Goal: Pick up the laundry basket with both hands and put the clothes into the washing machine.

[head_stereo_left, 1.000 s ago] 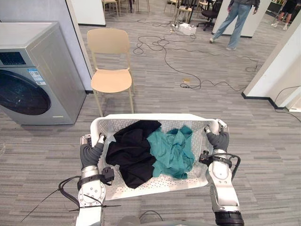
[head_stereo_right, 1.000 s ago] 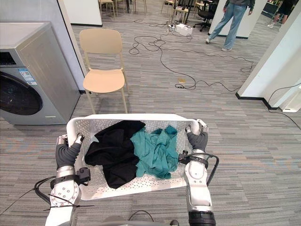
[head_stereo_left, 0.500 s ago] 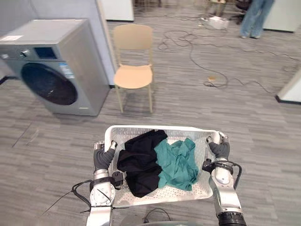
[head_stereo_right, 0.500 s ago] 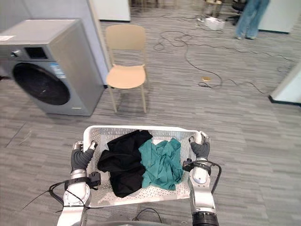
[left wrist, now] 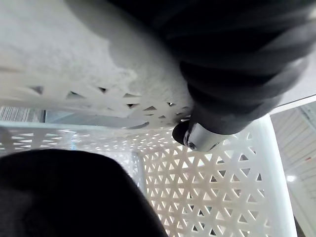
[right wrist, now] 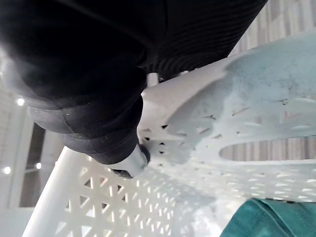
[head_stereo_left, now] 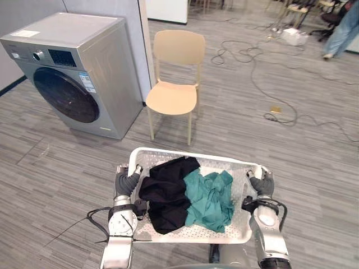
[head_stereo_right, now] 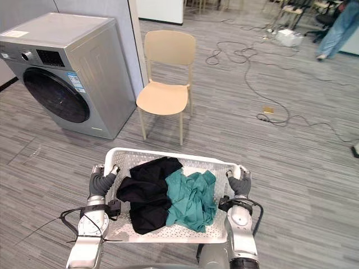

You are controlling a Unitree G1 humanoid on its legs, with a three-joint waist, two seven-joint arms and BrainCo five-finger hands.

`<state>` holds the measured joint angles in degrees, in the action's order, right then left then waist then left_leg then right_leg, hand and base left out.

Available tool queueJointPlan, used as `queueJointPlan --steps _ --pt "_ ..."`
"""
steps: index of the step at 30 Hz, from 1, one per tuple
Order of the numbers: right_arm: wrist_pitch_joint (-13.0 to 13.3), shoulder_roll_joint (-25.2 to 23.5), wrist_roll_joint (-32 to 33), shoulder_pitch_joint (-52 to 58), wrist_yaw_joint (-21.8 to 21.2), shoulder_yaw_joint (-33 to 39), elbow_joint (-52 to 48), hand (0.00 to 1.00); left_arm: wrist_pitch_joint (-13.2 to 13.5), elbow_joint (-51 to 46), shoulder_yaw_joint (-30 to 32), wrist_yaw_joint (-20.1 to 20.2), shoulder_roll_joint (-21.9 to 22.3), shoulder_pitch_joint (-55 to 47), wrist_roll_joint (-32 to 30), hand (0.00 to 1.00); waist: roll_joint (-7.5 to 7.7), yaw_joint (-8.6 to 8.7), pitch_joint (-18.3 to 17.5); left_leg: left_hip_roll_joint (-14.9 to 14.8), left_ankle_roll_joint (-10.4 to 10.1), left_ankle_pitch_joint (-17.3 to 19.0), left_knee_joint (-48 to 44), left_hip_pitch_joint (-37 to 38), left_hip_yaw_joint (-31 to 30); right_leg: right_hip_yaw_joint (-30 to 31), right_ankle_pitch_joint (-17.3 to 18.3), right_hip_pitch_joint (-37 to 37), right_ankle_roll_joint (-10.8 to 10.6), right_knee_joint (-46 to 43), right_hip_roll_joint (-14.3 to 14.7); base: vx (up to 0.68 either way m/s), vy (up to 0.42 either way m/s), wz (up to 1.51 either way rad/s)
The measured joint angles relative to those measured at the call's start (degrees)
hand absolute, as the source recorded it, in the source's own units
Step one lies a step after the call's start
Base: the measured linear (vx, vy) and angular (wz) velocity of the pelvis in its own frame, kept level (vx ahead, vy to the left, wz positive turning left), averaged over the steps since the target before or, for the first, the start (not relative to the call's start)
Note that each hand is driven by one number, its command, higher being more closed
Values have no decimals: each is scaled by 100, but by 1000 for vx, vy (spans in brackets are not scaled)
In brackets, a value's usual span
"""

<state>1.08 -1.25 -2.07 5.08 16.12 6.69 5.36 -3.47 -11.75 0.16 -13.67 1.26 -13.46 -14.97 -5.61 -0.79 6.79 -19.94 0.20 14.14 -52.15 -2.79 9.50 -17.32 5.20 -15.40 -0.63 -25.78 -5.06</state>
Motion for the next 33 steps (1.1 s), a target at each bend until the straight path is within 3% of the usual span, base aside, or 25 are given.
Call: queueJointPlan --steps 2,3,4,5,6,8,11,12,13,14,15,17,18,19,20,21,23,25,27,28,30,32,33 --pt "-20 -48 124 5 16 -84 -16 100 1 14 63 3 -41 -28 33 100 -47 -179 18 -806 488 -1632 -1199 -370 435 -18 257 668 162 354 333 659 -274 -24" --pt "-17 -23 161 -31 20 -81 -15 100 9 12 54 3 -49 -26 45 100 -36 -210 25 -976 504 -1467 -1605 -546 533 3 264 848 170 515 402 712 -265 -11" --pt "-2 -1 177 -100 45 -75 -44 100 37 7 53 3 -27 -13 87 100 43 -263 61 -1072 496 -995 -2180 -891 812 19 261 1359 167 1005 439 584 -175 0" --pt "0 -3 181 -95 50 -74 -85 100 43 4 59 4 -29 -1 87 100 114 -277 104 -1060 454 -827 -2204 -979 952 21 260 1572 166 1214 436 686 -162 15" --pt "3 -11 205 -103 46 -94 -138 100 49 -13 100 16 -30 -5 98 100 219 -331 136 -907 342 -422 -1835 -1187 1198 4 258 2039 163 1650 416 547 -91 18" --pt "5 -40 209 -177 21 -146 -137 100 49 -76 235 67 18 -13 134 100 333 -367 190 -756 183 -121 -1098 -1476 1421 -46 258 2396 163 1972 408 479 8 22" --pt "13 -91 211 -384 3 -288 -52 100 50 -181 485 90 38 -9 151 100 535 -466 316 -213 -14 -133 907 -2099 1410 -329 269 2794 145 2126 207 448 113 14" --pt "21 -109 212 -448 3 -340 49 100 44 -222 549 88 41 -42 150 100 667 -528 394 64 -287 -366 1769 -2195 1299 -487 289 3010 84 2127 52 463 187 3" --pt "21 -117 212 -457 2 -356 70 100 41 -245 560 88 41 -71 149 100 685 -549 393 203 -440 -529 2266 -2189 1185 -607 297 3122 -60 2125 -1 500 220 -5" --pt "47 -108 211 -457 4 -393 70 100 34 -385 557 87 72 -191 147 100 616 -628 345 300 -439 -968 3031 -2147 985 -701 370 3296 -391 2124 -1 544 253 -19" --pt "67 -191 220 -478 6 -441 129 100 36 -450 584 76 3 -213 148 100 803 -689 307 387 -91 -1379 2482 -2264 878 -783 570 3440 -706 2007 -195 550 258 -16" --pt "93 -291 227 -470 3 -527 142 100 -4 -448 739 76 -15 -137 143 100 953 -615 233 523 154 -787 1822 -2498 817 -913 604 3266 -785 1334 -518 617 382 20" --pt "98 -293 228 -478 -1 -531 153 100 -4 -450 735 78 -96 -145 143 100 946 -630 240 549 318 -359 1374 -2477 827 -825 357 2838 -950 98 -894 567 411 25" --pt "96 -291 229 -475 -6 -552 168 100 -5 -450 744 77 -118 -154 143 100 948 -627 246 580 355 -177 1248 -2407 824 -726 181 2659 -921 -463 -1044 537 408 16" --pt "95 -291 229 -465 -19 -554 218 100 -14 -450 738 78 -162 -156 145 100 946 -611 263 623 383 43 1144 -2246 827 -528 81 2340 -871 -1474 -1228 380 233 11" --pt "84 -294 229 -465 -24 -598 327 100 -29 -451 745 76 -219 -205 143 100 882 -622 304 651 382 304 1169 -1809 877 -235 207 1746 -840 -2928 -1277 557 324 0" --pt "84 -294 221 -434 -25 -687 352 100 -35 -463 754 25 -260 -330 143 100 822 -610 344 735 353 438 1470 -1206 1029 -146 453 1319 -703 -3420 -1197 475 235 -18" --pt "98 -335 221 -303 -31 -707 253 100 -27 -466 714 -9 -261 -379 138 100 855 -495 323 1047 296 488 2054 -537 1122 -186 808 578 -422 -2942 -968 428 173 -1" --pt "116 -335 221 -271 -31 -683 205 100 -14 -466 680 -9 -260 -376 139 100 860 -277 318 1201 264 504 2272 -341 1124 -330 879 172 -338 -2044 -822 323 62 29" --pt "118 -334 222 -245 -31 -663 206 100 -10 -464 653 -6 -262 -373 138 100 871 -271 311 1291 210 540 2403 -207 1168 -554 832 1 -270 -1381 -798 368 40 7" --pt "115 -333 222 -189 -30 -702 211 100 -11 -434 675 -1 -281 -376 129 100 853 -310 313 1360 17 769 2519 203 1368 -1747 405 -48 166 125 -716 391 48 -24" --pt "114 -272 221 -41 -32 -719 200 100 -11 -294 652 26 -290 -381 120 100 787 -304 223 1344 -246 1019 2566 629 1487 -1775 264 108 444 250 -565 446 -17 3" --pt "116 -281 221 88 -28 -669 164 100 -9 -167 562 58 -290 -341 119 100 705 -182 134 1050 -345 1074 1688 555 1407 -1835 173 259 569 173 -478 517 -56 36"
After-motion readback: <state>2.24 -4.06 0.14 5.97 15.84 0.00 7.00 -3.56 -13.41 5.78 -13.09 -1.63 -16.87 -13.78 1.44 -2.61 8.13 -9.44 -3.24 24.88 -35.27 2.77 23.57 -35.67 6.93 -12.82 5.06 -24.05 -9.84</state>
